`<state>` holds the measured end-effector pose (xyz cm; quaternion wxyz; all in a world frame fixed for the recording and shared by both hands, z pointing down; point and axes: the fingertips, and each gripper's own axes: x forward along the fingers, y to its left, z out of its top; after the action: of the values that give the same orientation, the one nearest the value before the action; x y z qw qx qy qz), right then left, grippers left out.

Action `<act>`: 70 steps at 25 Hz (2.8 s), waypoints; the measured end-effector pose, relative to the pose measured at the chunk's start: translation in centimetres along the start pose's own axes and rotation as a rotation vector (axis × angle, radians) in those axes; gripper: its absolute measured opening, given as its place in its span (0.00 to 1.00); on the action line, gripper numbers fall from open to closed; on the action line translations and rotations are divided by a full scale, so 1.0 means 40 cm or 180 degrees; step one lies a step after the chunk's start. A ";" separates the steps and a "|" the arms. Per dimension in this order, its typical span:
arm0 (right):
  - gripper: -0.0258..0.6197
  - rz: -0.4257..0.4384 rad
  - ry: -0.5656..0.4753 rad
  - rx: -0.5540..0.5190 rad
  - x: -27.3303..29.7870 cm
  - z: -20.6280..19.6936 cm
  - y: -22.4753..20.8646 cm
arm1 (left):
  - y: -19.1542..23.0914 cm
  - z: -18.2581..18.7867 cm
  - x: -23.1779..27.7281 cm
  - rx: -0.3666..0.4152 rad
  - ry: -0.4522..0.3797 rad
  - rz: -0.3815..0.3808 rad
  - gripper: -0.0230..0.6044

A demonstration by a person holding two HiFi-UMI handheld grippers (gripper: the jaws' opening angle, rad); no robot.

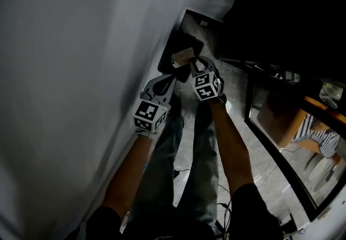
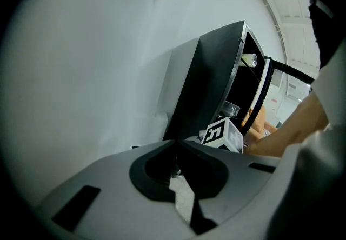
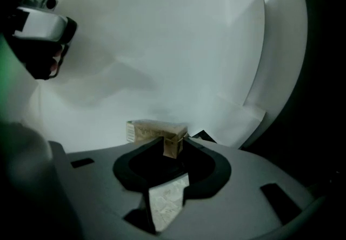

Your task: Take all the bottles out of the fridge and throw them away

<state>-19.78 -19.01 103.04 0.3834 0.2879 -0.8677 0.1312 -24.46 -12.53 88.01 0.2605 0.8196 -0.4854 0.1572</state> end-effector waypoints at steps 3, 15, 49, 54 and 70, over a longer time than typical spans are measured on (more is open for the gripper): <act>0.27 0.0016 0.0065 0.0062 0.016 0.003 0.008 | -0.002 -0.001 0.004 -0.0014 0.0008 -0.0013 0.04; 0.22 -0.0342 -0.0289 0.0520 -0.264 0.061 -0.031 | -0.072 0.128 -0.032 0.0035 -0.0098 -0.0113 0.04; 0.05 -0.1273 -0.1343 0.1048 -1.549 0.384 -0.291 | -0.847 0.822 -0.192 0.0590 -0.0527 -0.0959 0.04; 0.05 -0.1292 -0.1458 0.1089 -1.626 0.333 -0.372 | -0.940 0.856 -0.164 0.0785 -0.0628 -0.0916 0.04; 0.05 -0.1334 -0.1643 0.1114 -1.737 0.248 -0.506 | -1.060 0.903 -0.127 0.0944 -0.0778 -0.0772 0.04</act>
<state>24.05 -11.94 45.03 0.1156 0.5439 -0.8225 0.1193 10.50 -13.17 44.34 0.0934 0.9143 -0.3828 0.0939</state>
